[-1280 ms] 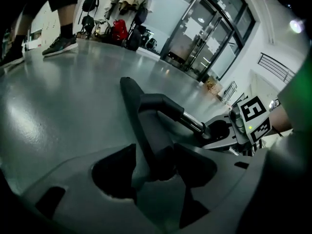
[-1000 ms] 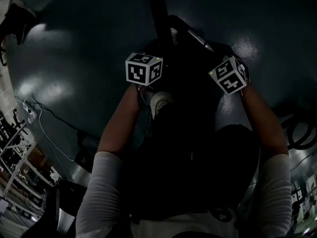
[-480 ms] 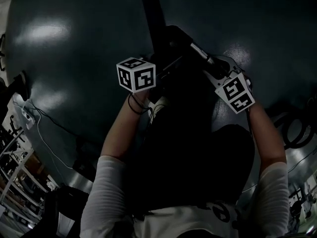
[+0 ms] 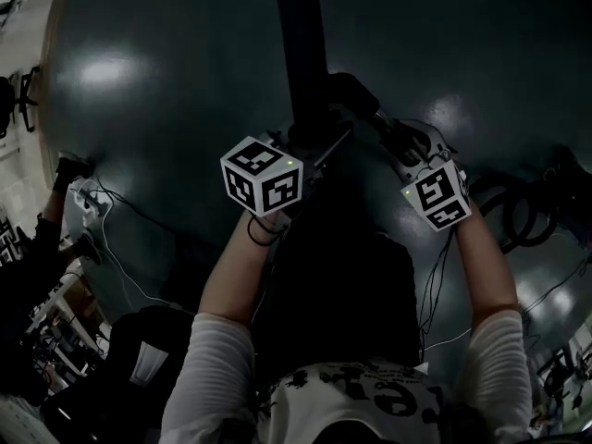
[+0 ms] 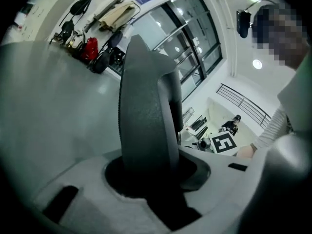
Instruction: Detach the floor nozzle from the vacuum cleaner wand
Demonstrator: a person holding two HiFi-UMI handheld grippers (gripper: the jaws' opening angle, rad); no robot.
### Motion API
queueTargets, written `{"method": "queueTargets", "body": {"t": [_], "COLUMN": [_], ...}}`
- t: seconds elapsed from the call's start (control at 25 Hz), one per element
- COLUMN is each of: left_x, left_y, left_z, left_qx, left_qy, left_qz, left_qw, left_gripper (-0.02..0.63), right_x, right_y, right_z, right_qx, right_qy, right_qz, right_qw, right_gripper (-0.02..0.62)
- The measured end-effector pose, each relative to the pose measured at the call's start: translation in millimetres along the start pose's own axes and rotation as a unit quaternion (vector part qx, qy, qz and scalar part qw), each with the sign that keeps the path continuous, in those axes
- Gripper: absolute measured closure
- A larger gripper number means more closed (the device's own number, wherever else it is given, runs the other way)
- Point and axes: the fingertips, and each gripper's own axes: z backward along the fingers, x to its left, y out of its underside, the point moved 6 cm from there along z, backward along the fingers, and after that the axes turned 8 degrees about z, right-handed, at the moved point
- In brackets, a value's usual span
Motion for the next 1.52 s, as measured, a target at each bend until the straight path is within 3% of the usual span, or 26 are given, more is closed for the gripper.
{"method": "queueTargets", "body": {"t": [0.2, 0.48, 0.72, 0.92, 1.12, 1.52], "left_x": [-159.4, -378.4, -519.8, -586.2, -619.5, -650.2], "left_y": [-59.7, -115.2, -116.0, -97.0, -69.8, -68.8], "left_z": [60.1, 145.9, 194.5, 207.3, 215.4, 225.9], "left_qx": [0.009, 0.003, -0.001, -0.032, -0.040, -0.052], "left_qy": [0.003, 0.001, -0.008, -0.009, -0.014, -0.066], "left_qz": [-0.054, -0.143, -0.206, -0.275, -0.308, -0.317], "left_qw": [0.9985, 0.9897, 0.9785, 0.9608, 0.9505, 0.9448], "left_gripper": [0.491, 0.491, 0.491, 0.491, 0.490, 0.490], "right_x": [8.5, 34.1, 76.2, 100.1, 126.8, 136.0], "right_y": [-83.3, -183.8, -218.9, -217.4, -204.7, -215.0], "right_z": [138.4, 328.7, 453.1, 515.6, 544.7, 556.8], "right_qx": [0.004, -0.019, -0.065, -0.068, -0.070, -0.107], "right_qy": [-0.010, -0.009, 0.021, 0.067, 0.088, 0.130], "right_qz": [-0.019, 0.006, -0.005, 0.002, -0.001, -0.048], "right_qw": [1.000, 1.000, 0.998, 0.995, 0.994, 0.985], "right_gripper": [0.410, 0.411, 0.411, 0.410, 0.411, 0.410]}}
